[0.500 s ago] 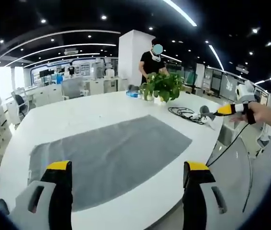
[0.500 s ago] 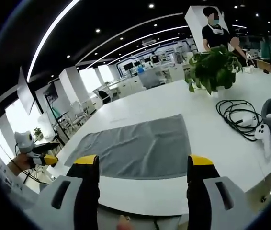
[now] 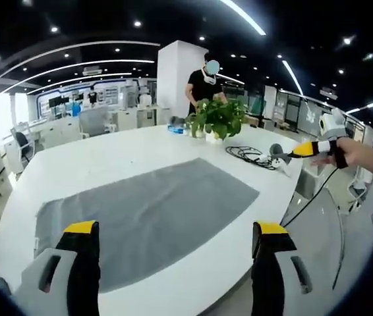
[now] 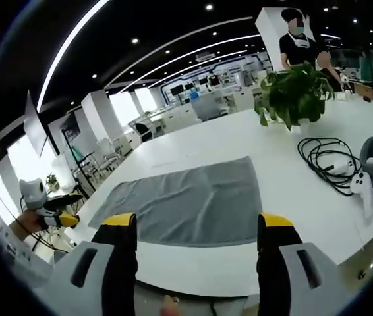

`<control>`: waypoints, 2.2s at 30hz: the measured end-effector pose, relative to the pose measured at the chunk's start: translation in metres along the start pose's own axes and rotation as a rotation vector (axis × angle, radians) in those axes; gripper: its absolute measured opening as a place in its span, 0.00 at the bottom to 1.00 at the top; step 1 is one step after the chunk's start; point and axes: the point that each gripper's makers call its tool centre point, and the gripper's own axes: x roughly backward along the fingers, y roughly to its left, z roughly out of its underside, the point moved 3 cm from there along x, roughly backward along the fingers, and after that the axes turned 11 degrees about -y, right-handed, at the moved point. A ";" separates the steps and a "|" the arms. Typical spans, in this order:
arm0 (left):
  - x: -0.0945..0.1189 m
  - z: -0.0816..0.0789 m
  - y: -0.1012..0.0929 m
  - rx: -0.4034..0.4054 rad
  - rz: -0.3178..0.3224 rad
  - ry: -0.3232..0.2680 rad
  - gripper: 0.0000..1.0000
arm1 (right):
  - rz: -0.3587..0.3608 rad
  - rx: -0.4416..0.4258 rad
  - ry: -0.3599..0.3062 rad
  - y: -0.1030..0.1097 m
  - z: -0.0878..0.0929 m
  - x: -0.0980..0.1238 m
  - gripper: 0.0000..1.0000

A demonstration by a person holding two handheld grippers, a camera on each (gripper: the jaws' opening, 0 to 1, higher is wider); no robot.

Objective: Fold the towel on the table until its edges align and the towel forms a compact rectangular stack.

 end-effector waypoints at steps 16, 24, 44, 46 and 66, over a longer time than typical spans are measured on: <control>-0.002 -0.002 -0.007 -0.014 -0.001 0.001 0.98 | -0.013 0.019 -0.003 0.002 -0.002 -0.007 0.73; -0.007 -0.007 -0.015 -0.052 0.025 0.007 0.98 | -0.037 0.016 0.006 0.003 0.000 -0.011 0.73; -0.038 -0.025 -0.051 -0.082 0.113 -0.014 0.97 | -0.015 0.039 -0.015 -0.025 -0.022 -0.004 0.71; -0.039 -0.027 -0.053 -0.081 0.109 -0.019 0.97 | -0.023 0.050 -0.012 -0.026 -0.023 -0.005 0.71; -0.065 -0.033 -0.096 -0.137 0.191 0.013 0.96 | -0.093 0.137 -0.022 -0.041 -0.055 -0.015 0.70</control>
